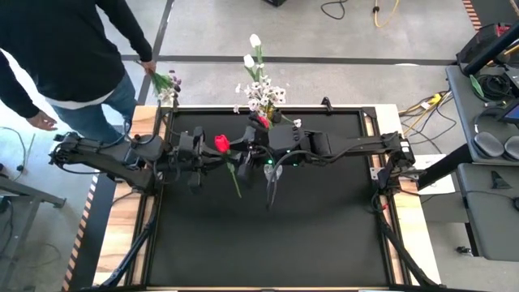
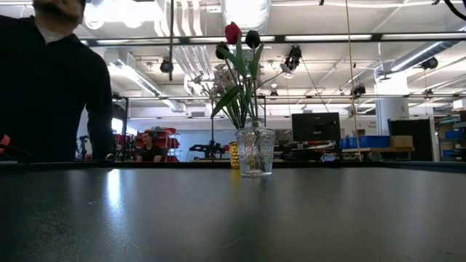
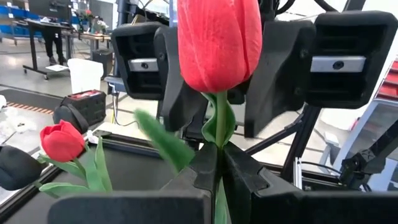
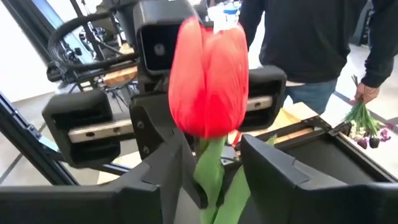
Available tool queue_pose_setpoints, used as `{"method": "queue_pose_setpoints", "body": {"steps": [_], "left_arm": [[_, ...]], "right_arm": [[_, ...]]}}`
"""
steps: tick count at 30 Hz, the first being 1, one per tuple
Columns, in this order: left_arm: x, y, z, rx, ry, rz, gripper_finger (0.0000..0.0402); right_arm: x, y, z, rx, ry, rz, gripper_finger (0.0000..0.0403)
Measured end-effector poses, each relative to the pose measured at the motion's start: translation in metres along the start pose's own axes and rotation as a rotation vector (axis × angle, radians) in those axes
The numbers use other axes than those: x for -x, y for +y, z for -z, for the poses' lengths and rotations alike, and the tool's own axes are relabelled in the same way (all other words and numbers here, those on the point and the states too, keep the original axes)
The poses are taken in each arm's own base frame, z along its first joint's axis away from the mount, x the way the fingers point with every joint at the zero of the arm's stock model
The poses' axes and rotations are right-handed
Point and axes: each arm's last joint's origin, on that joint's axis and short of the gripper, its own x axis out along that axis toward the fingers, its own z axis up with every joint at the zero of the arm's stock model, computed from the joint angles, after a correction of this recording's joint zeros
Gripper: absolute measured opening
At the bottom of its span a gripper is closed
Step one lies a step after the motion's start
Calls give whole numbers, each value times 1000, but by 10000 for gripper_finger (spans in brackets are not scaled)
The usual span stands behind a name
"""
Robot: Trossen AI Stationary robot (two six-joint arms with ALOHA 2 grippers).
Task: Sort flowers into vase by color
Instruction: Put the red tulip into the transparent vase
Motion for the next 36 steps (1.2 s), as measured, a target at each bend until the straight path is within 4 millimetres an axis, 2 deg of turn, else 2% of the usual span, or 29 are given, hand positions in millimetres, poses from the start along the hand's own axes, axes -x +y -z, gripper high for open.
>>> {"method": "queue_pose_setpoints", "body": {"steps": [3, 9, 12, 15, 19, 25, 31, 36], "left_arm": [[-1, 0, 1, 3, 0, -1, 0], [-1, 1, 0, 11, -3, -24, 15], [0, 1, 0, 7, -7, -34, 29], [3, 2, -1, -7, -7, -36, 45], [7, 5, 8, -17, 13, -40, 64], [14, 8, 14, -18, 12, -52, 78], [23, 11, 12, -12, -20, -73, 78], [31, 13, 10, -9, -37, -86, 78]], "right_arm": [[0, 0, 0, 21, -4, 0, 121], [0, 0, 0, 83, -1, -1, 21], [6, 0, -3, 134, 1, 23, 15], [20, 0, -11, 179, -13, 84, 14], [36, -2, -18, 241, -3, 150, 14], [41, -9, -2, 302, 63, 207, 13], [61, -16, 5, 296, 21, 251, 13], [75, -25, 20, 299, -11, 294, 12]]}}
